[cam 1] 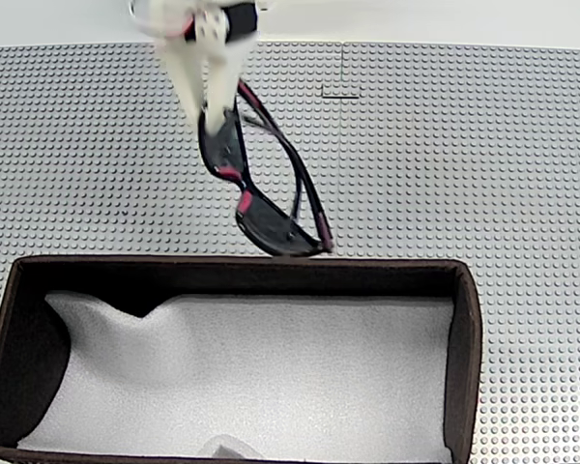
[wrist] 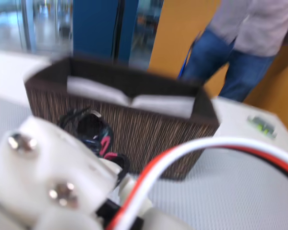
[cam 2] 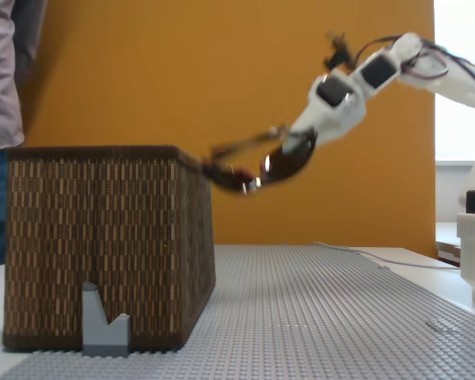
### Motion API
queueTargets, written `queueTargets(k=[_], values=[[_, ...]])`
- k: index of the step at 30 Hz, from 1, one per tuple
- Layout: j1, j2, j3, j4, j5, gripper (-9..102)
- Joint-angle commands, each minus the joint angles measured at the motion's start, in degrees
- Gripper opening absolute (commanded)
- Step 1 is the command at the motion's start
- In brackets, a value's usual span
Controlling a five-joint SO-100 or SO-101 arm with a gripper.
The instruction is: Grasp a glasses and put it in the bin.
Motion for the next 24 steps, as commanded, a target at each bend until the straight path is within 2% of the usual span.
queueTargets(k=[1, 12, 24], values=[[-0.18, 2.99, -7.29, -2.55, 1.14, 0], [4.66, -8.44, -7.82, -32.87, 2.99, 0], [6.24, -21.36, 5.19, -56.25, 3.43, 0]])
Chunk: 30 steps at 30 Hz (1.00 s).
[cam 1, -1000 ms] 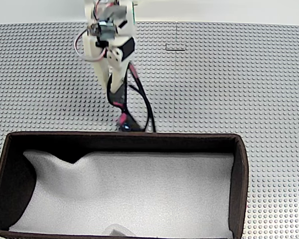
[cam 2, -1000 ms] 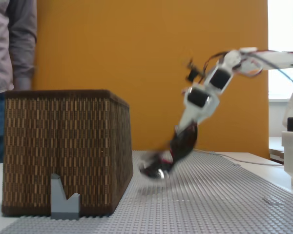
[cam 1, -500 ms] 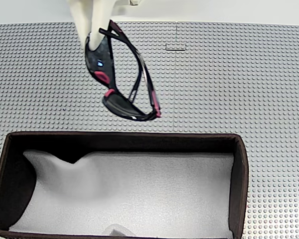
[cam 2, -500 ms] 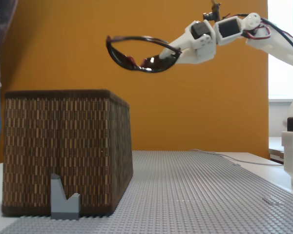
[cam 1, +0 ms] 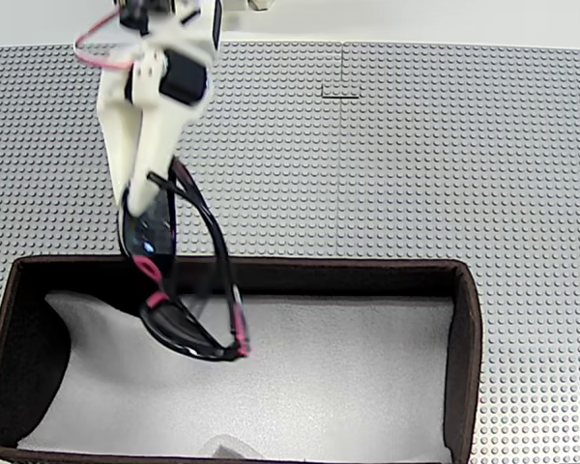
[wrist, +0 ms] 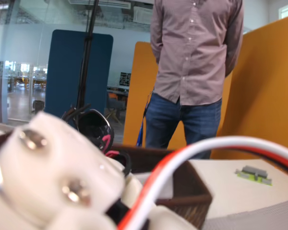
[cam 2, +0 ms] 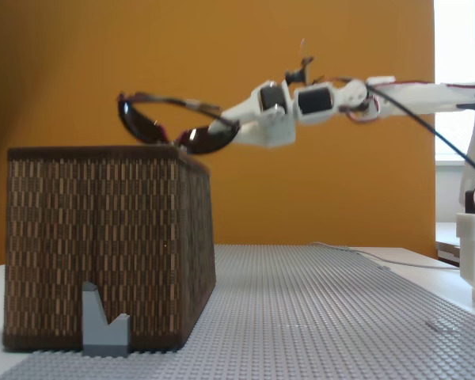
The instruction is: Grasp a glasses and put it in the bin.
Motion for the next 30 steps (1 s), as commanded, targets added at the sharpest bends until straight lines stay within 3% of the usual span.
queueTargets(k=[1, 3, 5, 8, 17, 22, 25, 30], values=[[0.62, -0.97, 1.58, -3.87, 0.35, 0], [0.70, -1.67, 2.20, -4.57, 0.79, 0], [0.70, -1.67, 2.90, -5.27, 2.11, 13], [0.70, -1.14, 3.34, -5.54, 3.34, 21], [0.26, 0.18, 5.01, -5.80, 4.39, 31], [0.26, 4.83, 4.66, -5.89, 6.15, 31], [0.53, 10.90, 2.20, 0.18, 9.58, 31], [0.62, 27.33, 2.20, 21.88, 18.19, 31]])
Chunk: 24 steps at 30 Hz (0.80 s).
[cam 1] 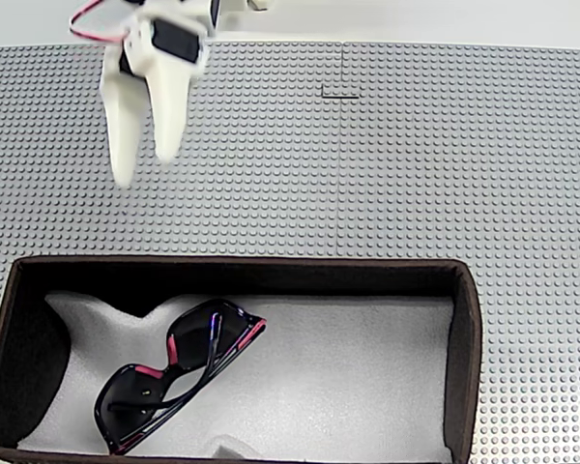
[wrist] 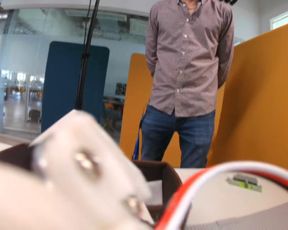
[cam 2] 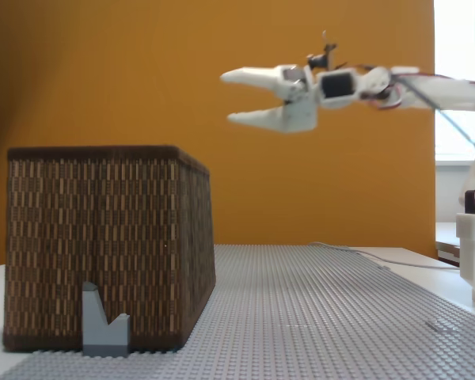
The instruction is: Grasp a glasses and put it in the bin.
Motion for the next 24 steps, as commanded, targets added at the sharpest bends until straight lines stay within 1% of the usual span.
queueTargets(k=[1, 4, 5, 13, 17, 21, 24], values=[[-0.53, 12.13, -1.76, 14.77, 4.04, 31], [-0.44, 19.86, 0.62, 25.05, 7.47, 30], [-0.44, 22.06, 1.67, 27.16, 8.44, 30], [-2.55, 33.49, 9.76, 39.81, 12.74, 30], [-2.55, 36.30, 11.16, 47.02, 15.29, 27], [-2.20, 37.18, 11.25, 51.59, 18.63, 27], [-2.64, 37.79, 14.06, 51.15, 20.65, 27]])
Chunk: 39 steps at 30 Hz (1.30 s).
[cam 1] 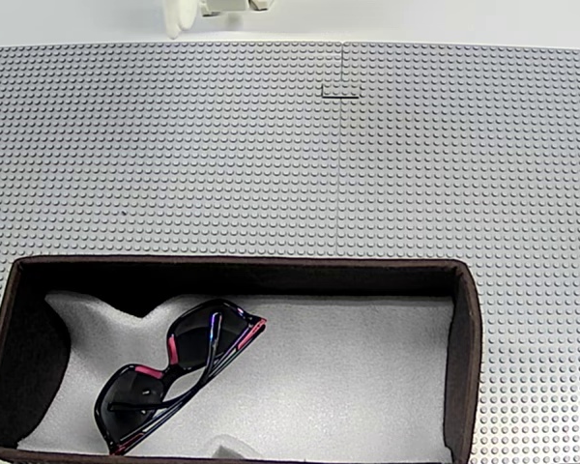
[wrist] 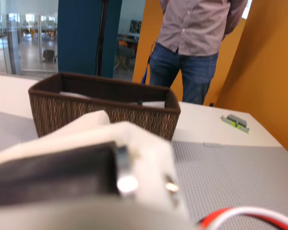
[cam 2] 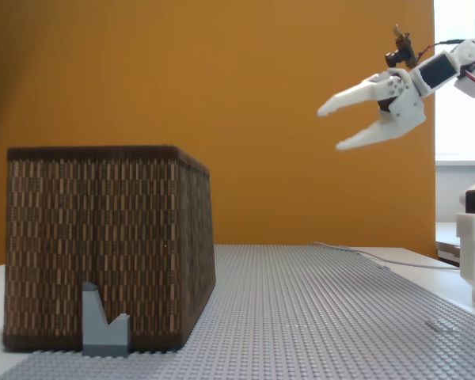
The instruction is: Grasp a glasses and put it in the bin.
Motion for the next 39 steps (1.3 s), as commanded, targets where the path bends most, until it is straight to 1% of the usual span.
queueTargets(k=[1, 6, 11, 29, 39], values=[[-1.05, 1.85, 3.43, -0.44, 1.67, 27], [-0.97, 3.78, 7.38, -2.90, 4.75, 26], [-2.02, 8.44, 12.74, -4.83, 11.78, 26], [-2.37, 10.37, 12.92, -3.43, 12.30, 26], [-2.81, 10.90, 12.92, -3.43, 10.99, 25]])
